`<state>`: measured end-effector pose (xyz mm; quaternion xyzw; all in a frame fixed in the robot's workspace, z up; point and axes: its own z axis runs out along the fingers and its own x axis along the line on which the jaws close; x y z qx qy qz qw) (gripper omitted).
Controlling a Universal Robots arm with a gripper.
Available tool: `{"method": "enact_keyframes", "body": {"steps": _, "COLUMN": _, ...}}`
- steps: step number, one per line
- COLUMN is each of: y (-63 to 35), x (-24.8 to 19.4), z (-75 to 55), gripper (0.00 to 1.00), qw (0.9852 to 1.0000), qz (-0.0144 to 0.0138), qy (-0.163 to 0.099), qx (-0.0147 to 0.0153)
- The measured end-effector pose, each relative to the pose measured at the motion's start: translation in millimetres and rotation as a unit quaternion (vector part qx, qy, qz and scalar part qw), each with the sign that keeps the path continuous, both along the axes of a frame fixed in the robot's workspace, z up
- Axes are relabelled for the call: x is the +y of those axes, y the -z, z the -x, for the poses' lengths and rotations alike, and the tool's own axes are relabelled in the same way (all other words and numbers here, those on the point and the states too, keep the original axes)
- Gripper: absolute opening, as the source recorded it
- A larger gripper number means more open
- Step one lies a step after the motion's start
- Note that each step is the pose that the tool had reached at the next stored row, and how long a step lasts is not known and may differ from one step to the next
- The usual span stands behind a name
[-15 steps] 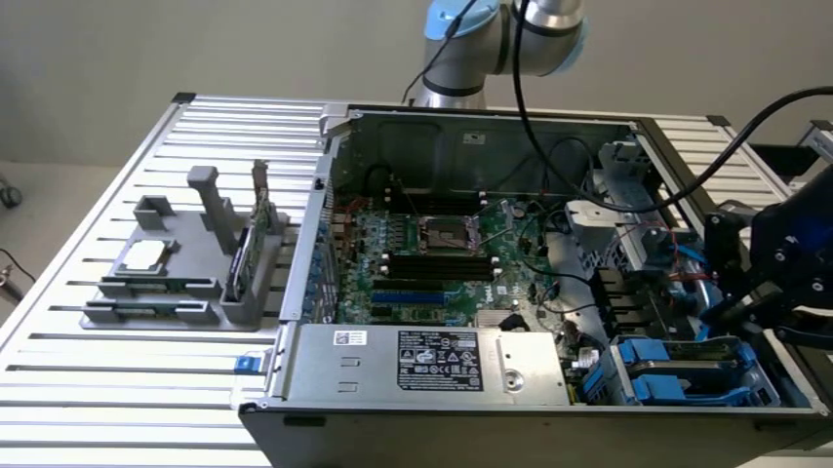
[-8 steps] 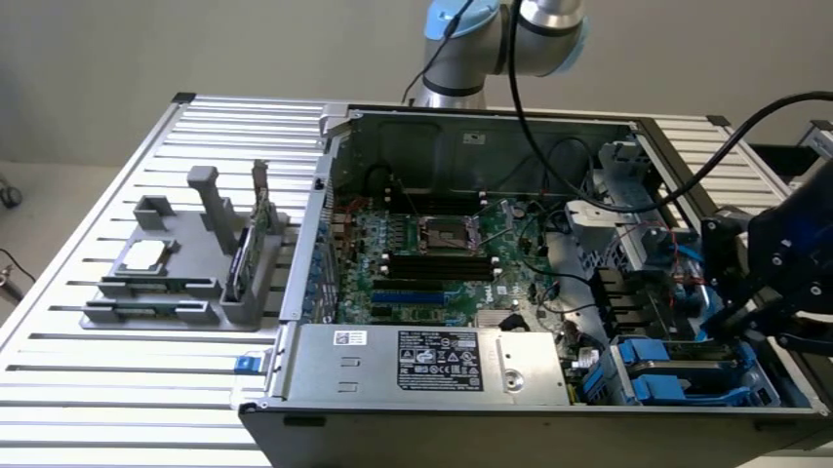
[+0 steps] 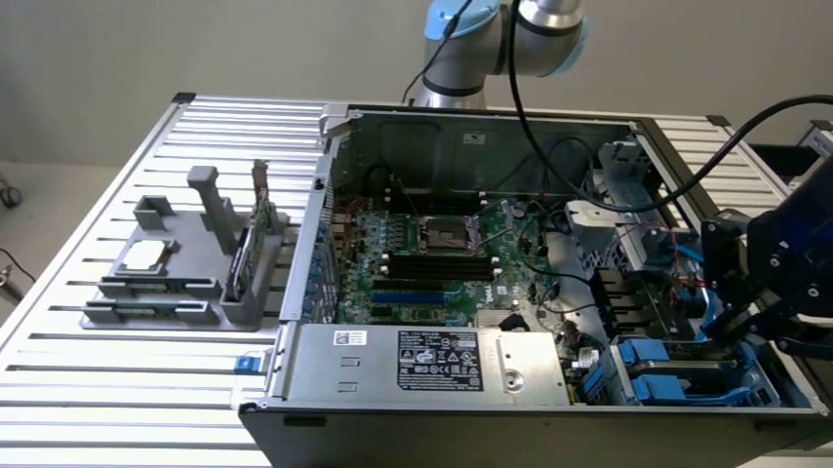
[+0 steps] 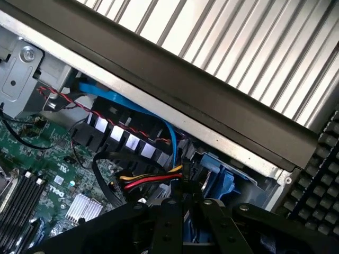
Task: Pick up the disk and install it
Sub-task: 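Insert the first disk wire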
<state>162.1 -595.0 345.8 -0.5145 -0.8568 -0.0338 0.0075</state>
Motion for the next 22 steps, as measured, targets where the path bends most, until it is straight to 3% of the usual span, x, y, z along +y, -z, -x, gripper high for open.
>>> {"method": "enact_keyframes", "body": {"steps": 3, "y": 0.0, "x": 0.1, "z": 0.3, "gripper": 0.17, "qw": 0.9999, "qz": 0.0000, "qy": 0.014, "qx": 0.0004}}
{"method": "enact_keyframes", "body": {"steps": 6, "y": -0.1, "x": 0.0, "z": 0.4, "gripper": 0.17, "qw": 0.9996, "qz": 0.0000, "qy": 0.026, "qx": 0.0027}}
{"method": "enact_keyframes", "body": {"steps": 13, "y": -0.1, "x": 0.1, "z": 0.4, "gripper": 0.17, "qw": 0.9981, "qz": 0.0002, "qy": 0.060, "qx": 0.0121}}
{"method": "enact_keyframes", "body": {"steps": 17, "y": -0.1, "x": 0.1, "z": 0.4, "gripper": 0.17, "qw": 0.9962, "qz": 0.0000, "qy": 0.086, "qx": 0.0156}}
{"method": "enact_keyframes", "body": {"steps": 22, "y": 0.0, "x": 0.0, "z": 0.4, "gripper": 0.17, "qw": 0.9923, "qz": -0.0003, "qy": 0.123, "qx": 0.0186}}
